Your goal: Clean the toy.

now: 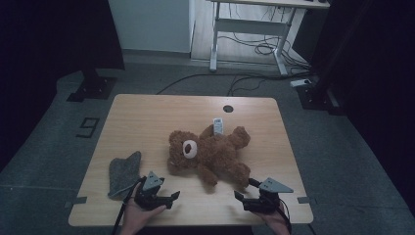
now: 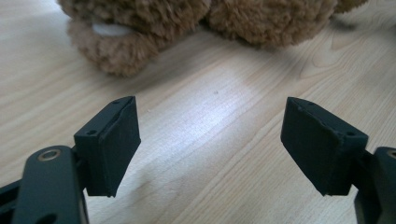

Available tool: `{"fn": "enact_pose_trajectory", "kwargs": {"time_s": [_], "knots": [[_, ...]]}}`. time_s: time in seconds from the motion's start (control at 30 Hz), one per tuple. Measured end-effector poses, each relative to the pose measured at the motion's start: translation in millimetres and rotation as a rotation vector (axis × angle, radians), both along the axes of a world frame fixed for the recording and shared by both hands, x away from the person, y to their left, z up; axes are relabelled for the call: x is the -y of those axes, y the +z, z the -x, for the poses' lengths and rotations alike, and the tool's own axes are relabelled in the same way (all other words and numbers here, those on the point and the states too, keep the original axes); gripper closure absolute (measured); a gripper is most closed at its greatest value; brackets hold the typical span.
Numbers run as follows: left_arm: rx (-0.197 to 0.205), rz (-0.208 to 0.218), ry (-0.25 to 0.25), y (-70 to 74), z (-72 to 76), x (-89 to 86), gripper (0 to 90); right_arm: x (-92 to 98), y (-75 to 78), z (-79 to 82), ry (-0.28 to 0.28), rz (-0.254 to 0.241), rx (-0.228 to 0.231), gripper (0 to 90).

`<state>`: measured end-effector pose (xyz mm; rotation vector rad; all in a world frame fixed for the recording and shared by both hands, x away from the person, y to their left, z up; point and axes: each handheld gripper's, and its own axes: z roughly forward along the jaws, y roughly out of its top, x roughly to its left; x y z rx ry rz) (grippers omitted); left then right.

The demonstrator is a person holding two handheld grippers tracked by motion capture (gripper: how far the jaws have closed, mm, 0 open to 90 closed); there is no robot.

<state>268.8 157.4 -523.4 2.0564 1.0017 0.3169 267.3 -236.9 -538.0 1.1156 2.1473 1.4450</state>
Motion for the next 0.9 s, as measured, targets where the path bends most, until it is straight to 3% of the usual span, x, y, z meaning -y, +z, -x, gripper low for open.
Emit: {"fn": "enact_pose_trajectory", "kwargs": {"time_s": [0.27,0.63,0.9], "knots": [[-0.020,-0.012,0.006,-7.0,-1.8,-0.8,20.3,-0.1,-9.2,0.1,-0.004,0.026,-0.025,17.5],[-0.014,-0.012,0.041,-5.6,-3.1,-6.2,21.1,0.9,-9.3,-1.0,-0.003,0.028,-0.024,16.7],[-0.011,-0.001,0.035,-3.5,-2.9,-5.8,21.1,3.3,-7.9,-1.6,-0.005,0.019,-0.021,16.1]]}}
